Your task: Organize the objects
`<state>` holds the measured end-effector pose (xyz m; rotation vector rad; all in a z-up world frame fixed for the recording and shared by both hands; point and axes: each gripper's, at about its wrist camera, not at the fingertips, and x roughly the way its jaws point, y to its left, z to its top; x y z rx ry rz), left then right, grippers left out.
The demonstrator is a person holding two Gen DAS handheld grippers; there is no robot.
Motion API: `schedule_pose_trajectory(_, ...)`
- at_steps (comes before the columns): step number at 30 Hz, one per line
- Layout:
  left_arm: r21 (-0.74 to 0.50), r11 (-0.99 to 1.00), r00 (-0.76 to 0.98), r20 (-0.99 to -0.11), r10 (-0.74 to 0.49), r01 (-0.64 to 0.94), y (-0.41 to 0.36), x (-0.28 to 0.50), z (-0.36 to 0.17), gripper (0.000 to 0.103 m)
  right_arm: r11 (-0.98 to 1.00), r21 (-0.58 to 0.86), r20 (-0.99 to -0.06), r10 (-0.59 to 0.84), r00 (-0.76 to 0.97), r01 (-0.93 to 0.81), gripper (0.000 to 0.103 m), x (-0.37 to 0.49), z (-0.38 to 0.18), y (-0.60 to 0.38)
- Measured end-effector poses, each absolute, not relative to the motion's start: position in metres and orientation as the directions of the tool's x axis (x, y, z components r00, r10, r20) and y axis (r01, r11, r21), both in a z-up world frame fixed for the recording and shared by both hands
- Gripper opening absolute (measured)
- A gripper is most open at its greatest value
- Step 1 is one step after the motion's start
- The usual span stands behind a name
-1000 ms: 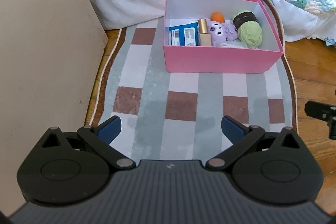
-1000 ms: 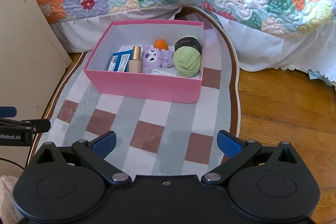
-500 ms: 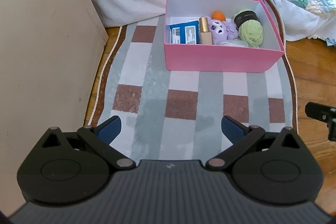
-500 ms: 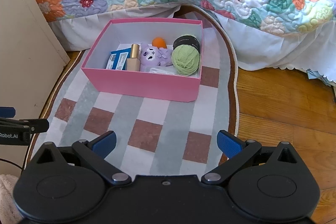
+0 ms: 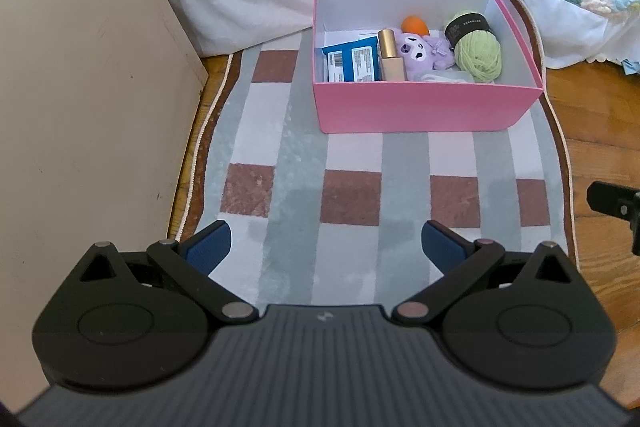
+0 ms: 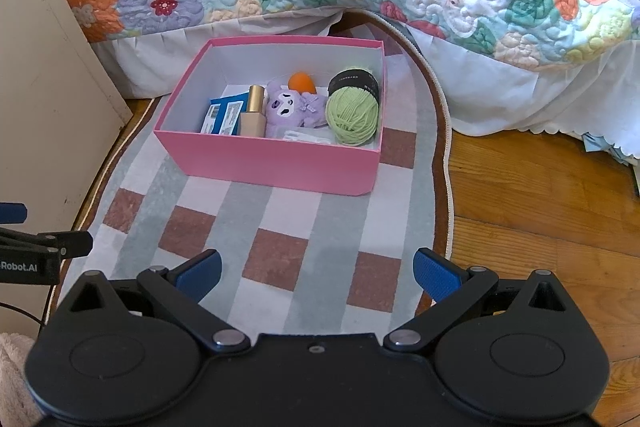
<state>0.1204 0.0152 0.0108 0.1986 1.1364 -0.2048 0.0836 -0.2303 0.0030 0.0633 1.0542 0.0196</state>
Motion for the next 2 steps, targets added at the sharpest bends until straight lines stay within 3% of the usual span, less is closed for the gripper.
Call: schedule_pose_trajectory(2, 0.049, 0.964, 0.402, -0.914, -0.062, 0.26, 0.0152, 0.1203, 0.0107, 0.103, 0.998, 0.06, -0.868, 0.046, 0.494, 0.013, 0.103, 0.0838, 0.0033, -0.2312)
